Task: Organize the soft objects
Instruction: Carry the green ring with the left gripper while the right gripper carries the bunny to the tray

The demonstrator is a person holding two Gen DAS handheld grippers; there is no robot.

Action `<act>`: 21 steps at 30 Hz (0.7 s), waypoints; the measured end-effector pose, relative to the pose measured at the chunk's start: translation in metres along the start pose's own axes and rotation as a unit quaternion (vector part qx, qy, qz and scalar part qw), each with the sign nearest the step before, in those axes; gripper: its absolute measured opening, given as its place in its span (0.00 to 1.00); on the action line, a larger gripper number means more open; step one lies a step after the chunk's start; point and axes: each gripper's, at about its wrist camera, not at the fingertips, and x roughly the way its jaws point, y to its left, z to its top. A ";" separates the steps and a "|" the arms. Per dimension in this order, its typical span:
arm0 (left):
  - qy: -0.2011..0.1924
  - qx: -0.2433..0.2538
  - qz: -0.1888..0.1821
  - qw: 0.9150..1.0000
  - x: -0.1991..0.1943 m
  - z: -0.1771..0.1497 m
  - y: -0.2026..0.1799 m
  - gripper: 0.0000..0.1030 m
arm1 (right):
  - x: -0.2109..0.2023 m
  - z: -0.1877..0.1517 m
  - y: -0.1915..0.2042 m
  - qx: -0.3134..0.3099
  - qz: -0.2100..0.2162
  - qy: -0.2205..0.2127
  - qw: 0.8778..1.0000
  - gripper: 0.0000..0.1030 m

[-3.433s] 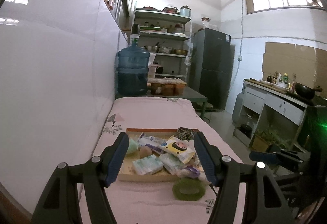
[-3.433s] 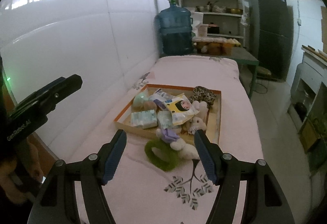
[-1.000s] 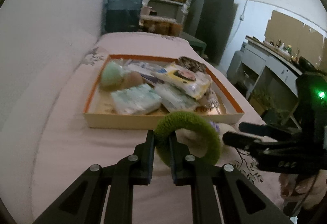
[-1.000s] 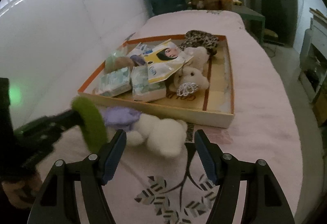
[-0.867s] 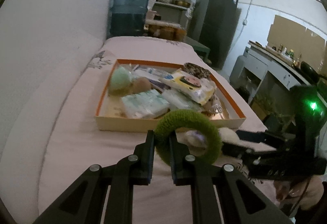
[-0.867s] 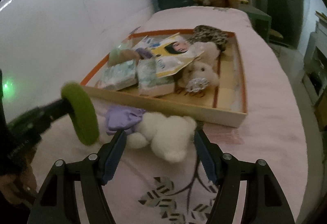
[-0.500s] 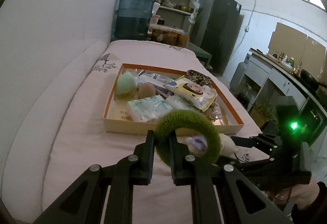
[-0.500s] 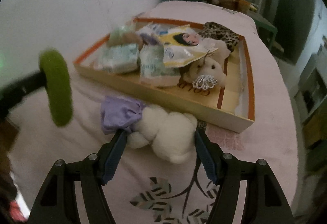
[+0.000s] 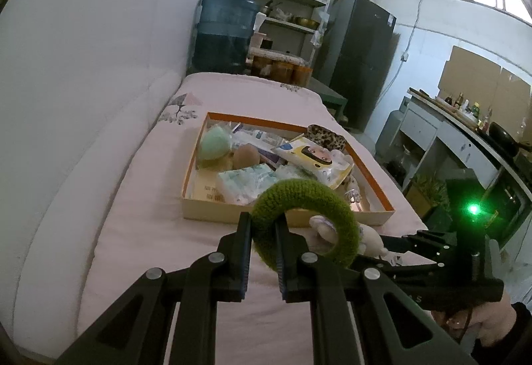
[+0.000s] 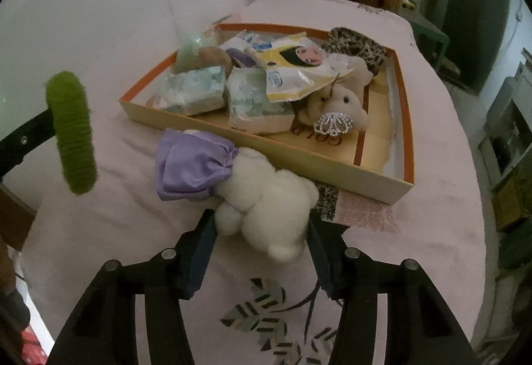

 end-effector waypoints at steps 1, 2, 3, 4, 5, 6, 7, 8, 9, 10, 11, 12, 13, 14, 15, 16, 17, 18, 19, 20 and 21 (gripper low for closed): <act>-0.001 0.000 0.000 1.000 -0.001 0.000 0.000 0.13 | -0.003 0.000 0.001 -0.001 0.001 -0.003 1.000 0.53; -0.002 0.000 -0.001 1.000 -0.002 0.001 0.000 0.13 | -0.007 0.000 0.002 -0.002 0.002 -0.008 1.000 0.53; -0.004 0.000 -0.002 1.000 -0.003 0.002 -0.001 0.13 | -0.010 0.000 0.004 -0.003 0.001 -0.010 1.000 0.53; -0.005 0.000 -0.002 1.000 -0.005 0.002 -0.001 0.13 | -0.013 0.001 0.005 -0.004 0.001 -0.013 1.000 0.53; -0.008 0.000 -0.003 1.000 -0.006 0.003 -0.001 0.13 | -0.018 0.002 0.005 -0.004 0.001 -0.017 1.000 0.53; -0.009 0.000 -0.003 1.000 -0.007 0.004 -0.001 0.13 | -0.022 0.003 0.006 -0.005 0.002 -0.021 1.000 0.53; -0.011 0.000 -0.004 1.000 -0.008 0.005 -0.002 0.13 | -0.026 0.004 0.006 -0.005 0.002 -0.025 1.000 0.53; -0.012 0.001 -0.004 1.000 -0.009 0.006 -0.003 0.13 | -0.030 0.005 0.007 -0.006 0.001 -0.030 1.000 0.53; -0.013 0.002 -0.005 1.000 -0.010 0.008 -0.004 0.13 | -0.035 0.006 0.007 -0.007 -0.001 -0.036 0.999 0.53; -0.015 0.003 -0.006 1.000 -0.011 0.010 -0.005 0.13 | -0.039 0.008 0.007 -0.007 -0.003 -0.041 0.999 0.53; -0.018 0.004 -0.006 1.000 -0.012 0.012 -0.007 0.13 | -0.044 0.009 0.007 -0.006 -0.005 -0.047 0.999 0.53; -0.020 0.005 -0.006 1.000 -0.013 0.014 -0.007 0.13 | -0.050 0.012 0.007 -0.004 -0.008 -0.054 0.999 0.53; -0.023 0.005 -0.006 1.000 -0.014 0.017 -0.009 0.13 | -0.056 0.014 0.006 -0.001 -0.010 -0.061 0.998 0.53; -0.027 0.005 -0.007 1.000 -0.015 0.020 -0.010 0.13 | -0.059 0.016 0.005 0.001 -0.011 -0.065 0.998 0.53; -0.030 0.005 -0.008 1.000 -0.016 0.024 -0.012 0.13 | -0.064 0.020 0.003 0.009 -0.013 -0.072 0.997 0.53; -0.034 0.006 -0.008 0.999 -0.016 0.028 -0.014 0.13 | -0.067 0.023 0.001 0.014 -0.015 -0.077 0.997 0.53; -0.037 0.008 -0.007 0.999 -0.016 0.031 -0.015 0.13 | -0.070 0.026 0.000 0.019 -0.017 -0.083 0.996 0.53; -0.041 0.009 -0.006 0.999 -0.015 0.034 -0.018 0.13 | -0.074 0.030 -0.002 0.026 -0.020 -0.089 0.995 0.53; -0.044 0.009 -0.003 0.999 -0.015 0.038 -0.020 0.13 | -0.077 0.033 -0.003 0.029 -0.021 -0.094 0.995 0.53; -0.047 0.009 -0.002 0.999 -0.014 0.042 -0.022 0.13 | -0.080 0.036 -0.005 0.033 -0.024 -0.099 0.994 0.53; -0.050 0.009 -0.002 0.999 -0.012 0.047 -0.024 0.13 | -0.083 0.041 -0.007 0.037 -0.026 -0.104 0.994 0.53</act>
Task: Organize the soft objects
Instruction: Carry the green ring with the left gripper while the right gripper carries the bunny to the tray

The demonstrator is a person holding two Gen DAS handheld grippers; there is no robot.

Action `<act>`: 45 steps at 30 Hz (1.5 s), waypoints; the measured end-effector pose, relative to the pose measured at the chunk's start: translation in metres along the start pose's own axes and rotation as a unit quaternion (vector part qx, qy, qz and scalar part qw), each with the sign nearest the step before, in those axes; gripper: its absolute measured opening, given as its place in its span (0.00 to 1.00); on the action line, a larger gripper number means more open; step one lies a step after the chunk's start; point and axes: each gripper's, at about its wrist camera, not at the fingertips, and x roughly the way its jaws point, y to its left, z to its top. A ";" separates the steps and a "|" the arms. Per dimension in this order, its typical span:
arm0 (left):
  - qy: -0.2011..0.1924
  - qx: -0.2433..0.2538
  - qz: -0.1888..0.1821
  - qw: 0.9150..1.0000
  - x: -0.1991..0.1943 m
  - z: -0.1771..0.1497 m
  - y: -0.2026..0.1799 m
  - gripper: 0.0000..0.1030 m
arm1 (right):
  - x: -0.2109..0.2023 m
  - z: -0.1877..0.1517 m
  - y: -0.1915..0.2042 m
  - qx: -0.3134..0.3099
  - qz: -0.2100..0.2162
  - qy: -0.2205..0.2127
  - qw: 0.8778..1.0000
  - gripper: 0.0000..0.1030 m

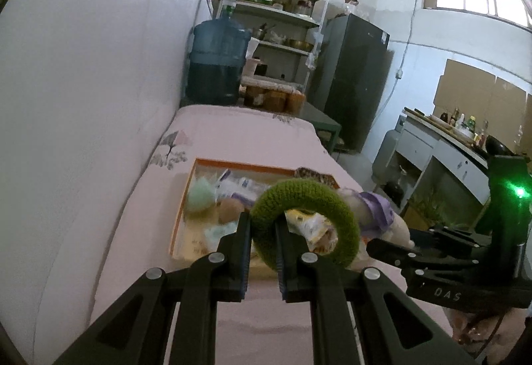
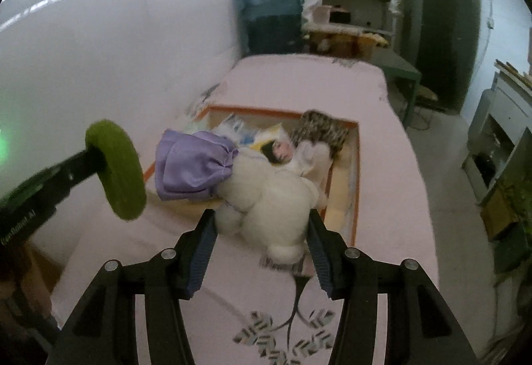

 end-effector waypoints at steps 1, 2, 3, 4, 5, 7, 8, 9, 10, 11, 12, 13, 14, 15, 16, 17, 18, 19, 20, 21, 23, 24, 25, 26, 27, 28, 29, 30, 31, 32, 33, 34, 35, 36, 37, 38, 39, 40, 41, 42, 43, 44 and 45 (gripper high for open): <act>-0.001 0.001 0.001 1.000 0.002 0.003 -0.002 0.13 | -0.001 0.004 -0.001 0.002 -0.002 -0.003 1.000 0.53; -0.003 0.001 0.003 1.000 0.003 0.006 -0.004 0.13 | -0.002 0.011 -0.003 0.005 -0.004 -0.007 1.000 0.53; -0.005 0.002 0.004 1.000 0.006 0.010 -0.005 0.13 | -0.003 0.014 -0.003 0.006 -0.005 -0.010 1.000 0.53; -0.007 0.004 0.006 1.000 0.008 0.014 -0.007 0.13 | -0.004 0.018 -0.004 0.007 -0.007 -0.012 1.000 0.53; -0.009 0.004 0.008 1.000 0.012 0.018 -0.008 0.13 | -0.004 0.022 -0.005 0.008 -0.009 -0.015 1.000 0.53; -0.012 0.003 0.009 1.000 0.018 0.026 -0.009 0.13 | -0.004 0.032 -0.008 0.014 -0.007 -0.018 1.000 0.53; -0.013 0.005 0.010 1.000 0.021 0.031 -0.010 0.13 | -0.003 0.036 -0.010 0.018 -0.005 -0.019 1.000 0.53; -0.014 0.007 0.012 1.000 0.023 0.034 -0.011 0.13 | -0.003 0.040 -0.012 0.021 -0.003 -0.019 1.000 0.53; -0.016 0.009 0.013 1.000 0.025 0.039 -0.012 0.13 | -0.003 0.043 -0.014 0.025 -0.002 -0.021 0.999 0.53; -0.018 0.010 0.015 1.000 0.027 0.043 -0.013 0.13 | -0.003 0.048 -0.015 0.030 0.000 -0.023 0.999 0.53; -0.019 0.010 0.016 1.000 0.030 0.049 -0.013 0.13 | -0.004 0.054 -0.017 0.034 0.002 -0.027 0.999 0.53; -0.021 0.010 0.015 1.000 0.032 0.054 -0.014 0.13 | -0.004 0.059 -0.019 0.036 0.002 -0.030 0.999 0.53; -0.023 0.011 0.016 1.000 0.034 0.058 -0.014 0.13 | -0.004 0.064 -0.020 0.038 0.002 -0.033 0.999 0.53; -0.023 0.015 0.017 0.999 0.037 0.062 -0.015 0.13 | -0.005 0.070 -0.021 0.038 0.002 -0.037 0.999 0.53; -0.022 0.018 0.018 0.999 0.041 0.066 -0.015 0.13 | -0.005 0.077 -0.022 0.038 0.002 -0.040 0.998 0.53; -0.021 0.021 0.020 0.999 0.045 0.071 -0.016 0.13 | -0.005 0.081 -0.022 0.038 0.002 -0.043 0.998 0.53; -0.019 0.024 0.022 0.999 0.050 0.075 -0.016 0.13 | -0.005 0.086 -0.023 0.039 0.001 -0.046 0.998 0.54; -0.016 0.027 0.023 0.999 0.054 0.078 -0.017 0.13 | -0.004 0.091 -0.024 0.040 0.001 -0.048 0.998 0.54; -0.013 0.030 0.024 0.999 0.059 0.081 -0.017 0.13 | -0.002 0.096 -0.026 0.041 0.001 -0.049 0.998 0.54; -0.010 0.034 0.027 0.999 0.065 0.084 -0.018 0.13 | 0.001 0.101 -0.028 0.043 0.001 -0.050 0.998 0.54; -0.003 0.040 0.031 0.999 0.077 0.087 -0.018 0.13 | 0.009 0.108 -0.032 0.045 0.001 -0.047 0.998 0.54; 0.003 0.041 0.032 0.999 0.084 0.088 -0.017 0.13 | 0.014 0.111 -0.035 0.047 0.001 -0.044 0.998 0.54; 0.008 0.040 0.032 0.999 0.089 0.089 -0.015 0.13 | 0.020 0.113 -0.037 0.048 0.000 -0.041 0.998 0.54; 0.014 0.038 0.031 0.999 0.096 0.089 -0.014 0.13 | 0.026 0.114 -0.039 0.048 -0.002 -0.036 0.998 0.54; 0.019 0.036 0.030 0.999 0.102 0.088 -0.012 0.13 | 0.035 0.114 -0.042 0.050 -0.004 -0.029 0.998 0.54; 0.023 0.033 0.029 0.999 0.108 0.087 -0.009 0.13 | 0.040 0.114 -0.043 0.051 -0.005 -0.025 0.998 0.54; 0.029 0.030 0.028 0.999 0.114 0.086 -0.007 0.13 | 0.046 0.113 -0.045 0.051 -0.006 -0.020 0.998 0.54; 0.035 0.027 0.027 0.999 0.120 0.085 -0.005 0.13 | 0.054 0.112 -0.048 0.051 -0.009 -0.014 0.999 0.54; 0.039 0.024 0.027 0.999 0.125 0.083 -0.004 0.13 | 0.062 0.112 -0.051 0.051 -0.011 -0.010 0.999 0.54; 0.043 0.023 0.027 0.998 0.130 0.082 -0.002 0.13 | 0.068 0.111 -0.053 0.052 -0.013 -0.005 0.999 0.54; 0.048 0.020 0.026 0.998 0.136 0.080 -0.001 0.13 | 0.075 0.110 -0.055 0.053 -0.014 0.001 0.998 0.54; 0.051 0.018 0.025 0.998 0.140 0.078 0.001 0.13 | 0.080 0.109 -0.056 0.054 -0.014 0.005 0.998 0.54; 0.055 0.015 0.025 0.998 0.144 0.076 0.002 0.13 | 0.086 0.108 -0.058 0.054 -0.015 0.009 0.998 0.54; 0.059 0.014 0.024 0.998 0.147 0.073 0.002 0.13 | 0.091 0.107 -0.060 0.054 -0.016 0.013 0.998 0.54; 0.062 0.013 0.024 0.998 0.150 0.071 0.002 0.13 | 0.097 0.106 -0.061 0.055 -0.016 0.017 0.998 0.54; 0.064 0.012 0.023 0.998 0.153 0.070 0.003 0.13 | 0.101 0.105 -0.063 0.055 -0.016 0.019 0.998 0.54; 0.066 0.012 0.024 0.997 0.157 0.068 0.003 0.13 | 0.106 0.104 -0.064 0.054 -0.017 0.022 0.998 0.54; 0.069 0.012 0.024 0.997 0.160 0.066 0.004 0.13 | 0.109 0.104 -0.065 0.054 -0.017 0.025 0.998 0.54; 0.072 0.011 0.025 0.997 0.163 0.064 0.004 0.13 | 0.113 0.103 -0.066 0.054 -0.018 0.028 0.998 0.54; 0.074 0.010 0.025 0.997 0.166 0.064 0.005 0.13 | 0.117 0.102 -0.067 0.054 -0.019 0.031 0.998 0.54; 0.078 0.009 0.025 0.997 0.169 0.062 0.005 0.13 | 0.121 0.101 -0.069 0.054 -0.019 0.033 0.998 0.54; 0.082 0.007 0.025 0.996 0.173 0.061 0.005 0.13 | 0.122 0.100 -0.070 0.053 -0.020 0.034 0.998 0.54; 0.084 0.007 0.025 0.996 0.175 0.060 0.005 0.13 | 0.124 0.098 -0.070 0.052 -0.020 0.035 0.998 0.54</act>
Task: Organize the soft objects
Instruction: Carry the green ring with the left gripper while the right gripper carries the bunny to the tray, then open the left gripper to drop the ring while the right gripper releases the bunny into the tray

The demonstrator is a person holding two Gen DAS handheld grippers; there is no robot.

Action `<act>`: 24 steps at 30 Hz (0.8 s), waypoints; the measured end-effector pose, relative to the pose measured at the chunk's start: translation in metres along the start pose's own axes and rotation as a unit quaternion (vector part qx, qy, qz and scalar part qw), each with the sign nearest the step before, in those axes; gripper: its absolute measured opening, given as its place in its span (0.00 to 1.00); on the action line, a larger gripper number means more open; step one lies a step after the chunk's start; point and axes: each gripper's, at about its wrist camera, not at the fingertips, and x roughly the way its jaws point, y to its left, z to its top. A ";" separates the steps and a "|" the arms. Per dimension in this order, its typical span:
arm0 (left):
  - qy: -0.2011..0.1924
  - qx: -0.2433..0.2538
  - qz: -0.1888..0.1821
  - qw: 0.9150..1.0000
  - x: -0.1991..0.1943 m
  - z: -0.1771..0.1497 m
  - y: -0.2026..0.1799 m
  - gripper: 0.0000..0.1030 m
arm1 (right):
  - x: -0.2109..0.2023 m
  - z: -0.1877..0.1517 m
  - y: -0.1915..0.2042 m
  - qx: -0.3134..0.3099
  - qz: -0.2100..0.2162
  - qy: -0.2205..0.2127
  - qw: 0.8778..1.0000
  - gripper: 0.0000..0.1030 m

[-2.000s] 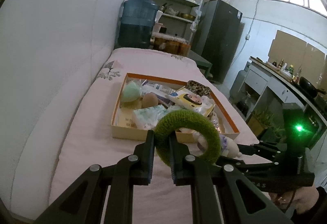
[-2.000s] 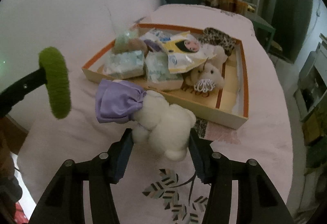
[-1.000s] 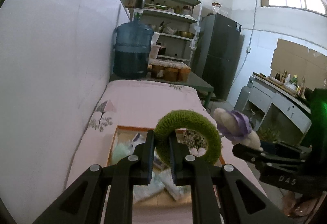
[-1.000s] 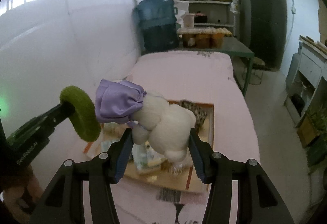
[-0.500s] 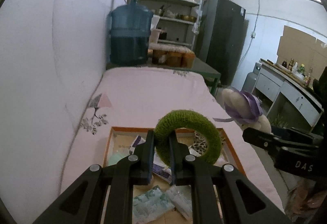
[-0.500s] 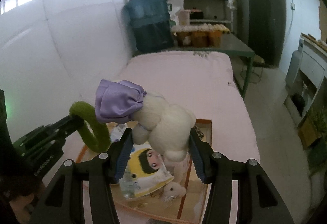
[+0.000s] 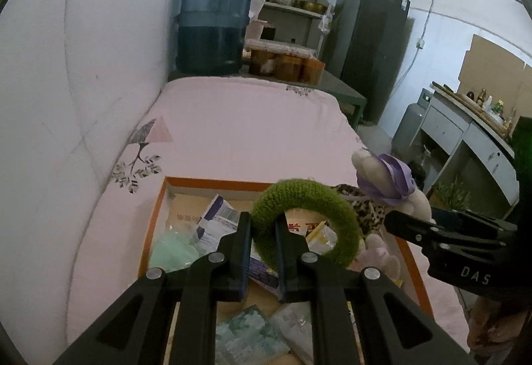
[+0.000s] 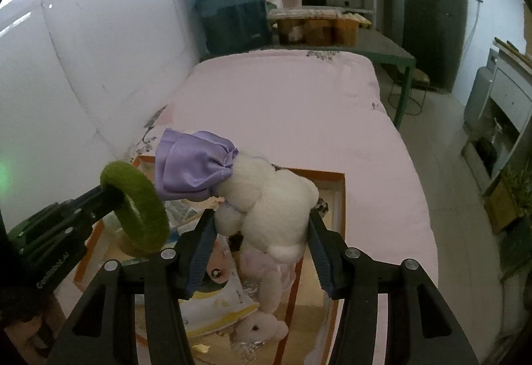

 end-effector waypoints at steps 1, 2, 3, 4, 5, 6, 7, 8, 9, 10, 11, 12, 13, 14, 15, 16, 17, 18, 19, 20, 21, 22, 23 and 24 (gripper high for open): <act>0.001 0.000 0.001 1.000 0.002 -0.001 0.000 0.13 | 0.002 0.000 0.000 -0.001 0.000 0.001 1.000 0.54; 0.002 0.000 0.002 1.000 0.004 -0.001 0.000 0.13 | 0.003 0.000 -0.001 -0.002 -0.001 0.001 1.000 0.54; 0.004 0.000 0.002 1.000 0.007 -0.002 0.000 0.13 | 0.005 0.000 -0.001 -0.004 -0.002 0.003 1.000 0.54; 0.005 0.000 0.002 1.000 0.009 -0.002 0.001 0.13 | 0.007 -0.001 -0.001 -0.005 -0.002 0.004 1.000 0.54; 0.008 0.000 0.003 1.000 0.011 -0.003 0.001 0.13 | 0.008 -0.001 -0.001 -0.005 -0.002 0.005 1.000 0.54; 0.010 0.000 0.004 1.000 0.014 -0.003 0.001 0.13 | 0.010 -0.002 0.000 -0.007 -0.001 0.006 1.000 0.54; 0.012 0.000 0.005 1.000 0.016 -0.003 0.001 0.13 | 0.012 -0.002 0.000 -0.008 -0.002 0.007 1.000 0.54; 0.015 -0.002 0.005 1.000 0.019 -0.004 0.002 0.13 | 0.013 -0.002 0.000 -0.010 -0.002 0.007 1.000 0.54; 0.017 -0.002 0.005 1.000 0.021 -0.004 0.003 0.13 | 0.015 -0.002 0.001 -0.013 -0.004 0.008 1.000 0.54; 0.019 -0.002 0.007 1.000 0.023 -0.005 0.003 0.13 | 0.017 -0.002 0.001 -0.015 -0.005 0.008 1.000 0.54; 0.022 -0.002 0.007 1.000 0.025 -0.006 0.004 0.13 | 0.019 -0.003 0.002 -0.018 -0.007 0.010 1.000 0.54; 0.025 -0.001 0.008 1.000 0.027 -0.007 0.004 0.13 | 0.021 -0.003 0.002 -0.020 -0.008 0.011 1.000 0.54; 0.027 -0.001 0.010 1.000 0.029 -0.007 0.004 0.13 | 0.024 -0.004 0.003 -0.022 -0.010 0.013 1.000 0.54; 0.030 0.000 0.011 0.999 0.031 -0.008 0.005 0.13 | 0.026 -0.005 0.004 -0.024 -0.012 0.015 1.000 0.54; 0.032 -0.001 0.012 0.999 0.033 -0.010 0.006 0.13 | 0.028 -0.006 0.003 -0.025 -0.012 0.017 0.999 0.54; 0.034 -0.001 0.013 0.999 0.035 -0.010 0.006 0.13 | 0.031 -0.007 0.004 -0.026 -0.012 0.020 0.999 0.54; 0.035 -0.001 0.014 0.999 0.036 -0.011 0.007 0.13 | 0.032 -0.007 0.004 -0.026 -0.012 0.021 0.999 0.54; 0.037 0.000 0.015 0.999 0.038 -0.012 0.007 0.13 | 0.035 -0.008 0.004 -0.027 -0.011 0.024 0.999 0.54; 0.039 0.001 0.015 0.999 0.040 -0.013 0.007 0.13 | 0.037 -0.009 0.004 -0.027 -0.011 0.026 0.999 0.54; 0.041 0.002 0.016 0.999 0.042 -0.014 0.008 0.13 | 0.040 -0.009 0.004 -0.027 -0.011 0.028 0.999 0.54; 0.044 0.002 0.017 0.999 0.044 -0.015 0.009 0.13 | 0.042 -0.011 0.004 -0.026 -0.010 0.030 0.999 0.54; 0.045 0.002 0.017 0.999 0.045 -0.016 0.010 0.13 | 0.043 -0.012 0.004 -0.025 -0.010 0.030 0.999 0.54; 0.048 0.001 0.017 0.999 0.047 -0.016 0.010 0.13 | 0.044 -0.012 0.004 -0.024 -0.009 0.031 0.999 0.55; 0.050 0.001 0.018 0.999 0.049 -0.017 0.011 0.13 | 0.045 -0.012 0.004 -0.023 -0.008 0.031 0.999 0.55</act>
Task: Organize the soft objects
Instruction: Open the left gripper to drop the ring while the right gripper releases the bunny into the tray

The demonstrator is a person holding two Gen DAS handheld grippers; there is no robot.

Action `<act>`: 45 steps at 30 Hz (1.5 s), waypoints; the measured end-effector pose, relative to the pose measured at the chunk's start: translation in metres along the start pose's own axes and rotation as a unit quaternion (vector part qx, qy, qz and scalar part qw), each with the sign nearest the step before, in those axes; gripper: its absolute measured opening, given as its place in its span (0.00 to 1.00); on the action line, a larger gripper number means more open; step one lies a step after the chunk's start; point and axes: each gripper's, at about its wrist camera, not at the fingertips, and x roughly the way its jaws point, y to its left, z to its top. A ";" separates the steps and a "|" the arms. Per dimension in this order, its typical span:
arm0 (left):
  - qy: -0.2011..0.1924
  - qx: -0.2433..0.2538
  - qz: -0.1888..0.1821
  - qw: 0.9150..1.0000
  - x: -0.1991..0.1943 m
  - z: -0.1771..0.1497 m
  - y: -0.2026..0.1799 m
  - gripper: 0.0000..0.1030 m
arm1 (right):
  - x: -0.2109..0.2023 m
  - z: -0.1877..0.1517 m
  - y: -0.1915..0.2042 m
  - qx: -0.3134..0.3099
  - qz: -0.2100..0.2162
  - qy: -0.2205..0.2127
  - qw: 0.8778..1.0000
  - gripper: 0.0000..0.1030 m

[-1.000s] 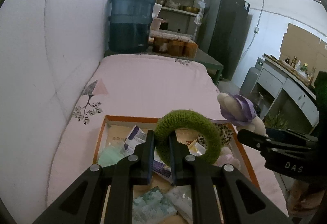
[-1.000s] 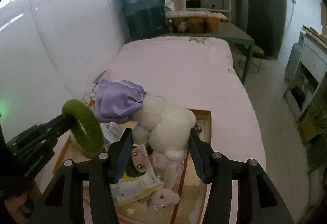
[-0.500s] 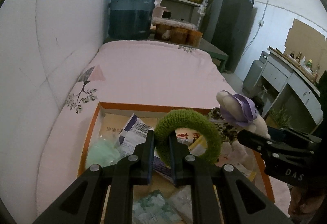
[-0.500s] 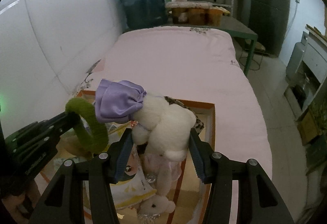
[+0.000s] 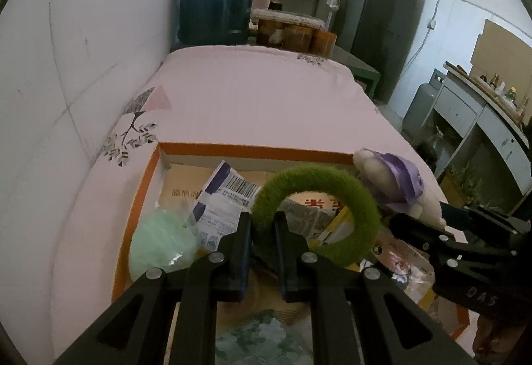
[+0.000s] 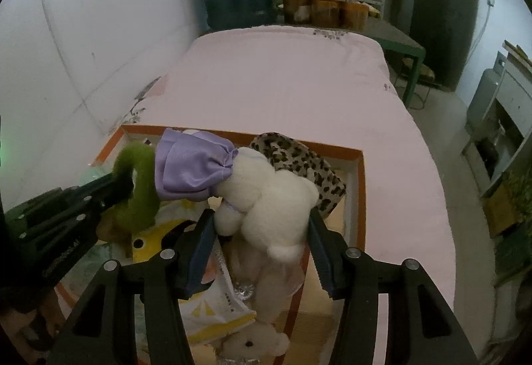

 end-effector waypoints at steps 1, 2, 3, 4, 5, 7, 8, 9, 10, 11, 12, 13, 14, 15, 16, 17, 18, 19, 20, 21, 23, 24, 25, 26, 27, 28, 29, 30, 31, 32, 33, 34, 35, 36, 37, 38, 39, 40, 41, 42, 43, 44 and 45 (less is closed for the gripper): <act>0.001 0.000 0.000 1.000 0.001 -0.001 0.000 0.13 | 0.001 0.000 0.000 0.001 0.001 0.000 1.000 0.55; 0.003 0.001 0.000 1.000 0.002 -0.002 0.000 0.13 | 0.001 -0.001 0.000 0.001 0.002 0.001 1.000 0.55; 0.004 0.001 0.000 1.000 0.003 -0.002 0.000 0.13 | 0.002 -0.001 -0.001 0.002 0.003 0.001 1.000 0.55; 0.004 0.001 0.000 1.000 0.004 -0.003 0.001 0.13 | 0.002 -0.001 -0.001 0.003 0.004 0.001 1.000 0.55; 0.005 0.000 -0.001 1.000 0.005 -0.003 0.001 0.13 | 0.002 -0.001 -0.001 0.004 0.005 0.001 1.000 0.55; 0.005 0.001 -0.001 1.000 0.007 -0.004 0.001 0.13 | 0.004 -0.002 -0.002 0.005 0.007 0.002 1.000 0.55; 0.005 0.001 -0.001 1.000 0.007 -0.004 0.001 0.13 | 0.005 -0.002 -0.003 0.006 0.008 0.003 1.000 0.55; 0.005 0.001 -0.001 1.000 0.007 -0.004 0.001 0.13 | 0.005 -0.003 -0.003 0.006 0.008 0.003 1.000 0.55; 0.005 0.002 -0.001 1.000 0.008 -0.004 0.001 0.13 | 0.005 -0.003 -0.003 0.006 0.009 0.003 1.000 0.55; 0.006 0.003 -0.001 1.000 0.009 -0.005 0.001 0.13 | 0.006 -0.003 -0.003 0.007 0.009 0.003 1.000 0.56; 0.006 0.004 0.000 1.000 0.009 -0.005 0.001 0.13 | 0.005 -0.003 -0.003 0.007 0.009 0.003 1.000 0.56; 0.006 0.004 0.000 1.000 0.009 -0.005 0.001 0.13 | 0.006 -0.003 -0.004 0.007 0.010 0.002 1.000 0.56; 0.006 0.004 0.000 1.000 0.009 -0.006 0.001 0.13 | 0.006 -0.003 -0.004 0.007 0.011 0.002 1.000 0.56; 0.006 0.004 0.000 1.000 0.009 -0.006 0.000 0.13 | 0.006 -0.004 -0.004 0.007 0.011 0.001 1.000 0.57; 0.005 0.004 0.000 1.000 0.009 -0.006 0.000 0.13 | 0.006 -0.004 -0.004 0.007 0.011 0.001 1.000 0.57; 0.005 0.004 -0.001 1.000 0.009 -0.006 0.000 0.13 | 0.006 -0.004 -0.004 0.007 0.013 0.000 1.000 0.59; 0.006 0.005 -0.001 1.000 0.010 -0.006 0.000 0.13 | 0.006 -0.004 -0.004 0.008 0.015 -0.001 1.000 0.61; 0.006 0.004 0.000 1.000 0.009 -0.006 0.000 0.13 | 0.006 -0.004 -0.004 0.010 0.017 -0.002 1.000 0.61; 0.006 0.004 -0.001 1.000 0.009 -0.006 0.000 0.13 | 0.005 -0.004 -0.004 0.010 0.018 -0.003 1.000 0.61; 0.006 0.004 -0.001 1.000 0.009 -0.006 0.000 0.13 | 0.005 -0.005 -0.004 0.011 0.018 -0.004 1.000 0.62; 0.005 0.004 0.000 1.000 0.008 -0.006 -0.001 0.15 | 0.004 -0.005 -0.004 0.013 0.020 -0.006 1.000 0.62; 0.005 0.004 0.000 1.000 0.008 -0.006 -0.001 0.17 | 0.004 -0.005 -0.004 0.013 0.021 -0.007 1.000 0.62; 0.004 0.005 0.000 1.000 0.007 -0.006 -0.002 0.21 | 0.003 -0.006 -0.004 0.014 0.022 -0.007 1.000 0.62; 0.002 0.005 0.002 1.000 0.007 -0.007 -0.002 0.29 | 0.003 -0.005 -0.004 0.015 0.022 -0.007 1.000 0.63; 0.000 0.004 0.003 1.000 0.006 -0.007 -0.001 0.33 | 0.002 -0.005 -0.004 0.015 0.023 -0.008 1.000 0.63; -0.001 0.003 0.003 1.000 0.006 -0.007 -0.001 0.42 | 0.001 -0.005 -0.004 0.016 0.023 -0.008 1.000 0.63; -0.001 0.001 0.002 1.000 0.005 -0.007 -0.001 0.47 | 0.001 -0.005 -0.004 0.016 0.023 -0.008 1.000 0.63; -0.001 -0.001 -0.001 1.000 0.004 -0.007 0.000 0.48 | 0.001 -0.006 -0.004 0.017 0.023 -0.009 1.000 0.63; 0.000 -0.002 -0.004 1.000 0.004 -0.008 0.000 0.48 | 0.000 -0.006 -0.004 0.018 0.023 -0.010 1.000 0.63; 0.000 -0.002 -0.007 1.000 0.003 -0.008 -0.001 0.48 | -0.001 -0.006 -0.004 0.019 0.023 -0.010 1.000 0.64; 0.001 0.000 -0.006 1.000 0.003 -0.008 -0.001 0.49 | -0.002 -0.006 -0.004 0.020 0.023 -0.011 0.999 0.64; 0.001 0.002 -0.006 1.000 0.003 -0.009 -0.001 0.50 | -0.003 -0.007 -0.004 0.021 0.023 -0.011 0.999 0.64; 0.000 0.003 -0.006 1.000 0.002 -0.009 -0.002 0.52 | -0.003 -0.007 -0.004 0.021 0.022 -0.012 0.999 0.64; 0.000 0.003 -0.007 1.000 0.002 -0.008 -0.001 0.52 | -0.005 -0.007 -0.005 0.022 0.022 -0.013 0.999 0.64; -0.001 0.003 -0.008 1.000 0.001 -0.008 -0.001 0.54 | -0.006 -0.008 -0.005 0.022 0.022 -0.014 0.999 0.64; -0.002 0.002 -0.010 1.000 0.000 -0.008 -0.001 0.54 | -0.007 -0.007 -0.005 0.023 0.022 -0.015 0.999 0.64; -0.003 0.002 -0.011 1.000 -0.001 -0.008 -0.001 0.55 | -0.009 -0.008 -0.005 0.024 0.021 -0.017 0.999 0.65; -0.005 0.003 -0.012 1.000 -0.002 -0.008 -0.002 0.56 | -0.011 -0.008 -0.006 0.025 0.021 -0.018 0.999 0.65; -0.006 0.003 -0.014 1.000 -0.004 -0.008 -0.002 0.56 | -0.013 -0.008 -0.006 0.026 0.021 -0.019 0.999 0.66; -0.007 0.003 -0.016 1.000 -0.004 -0.009 -0.002 0.57 | -0.015 -0.008 -0.006 0.027 0.021 -0.021 0.999 0.67; -0.008 0.003 -0.018 1.000 -0.006 -0.009 -0.002 0.57 | -0.017 -0.008 -0.006 0.028 0.021 -0.023 0.999 0.67; -0.009 0.003 -0.019 1.000 -0.007 -0.009 -0.003 0.57 | -0.019 -0.008 -0.006 0.029 0.021 -0.025 0.999 0.68; -0.011 0.003 -0.021 1.000 -0.010 -0.010 -0.003 0.58 | -0.023 -0.009 -0.005 0.030 0.021 -0.028 0.999 0.68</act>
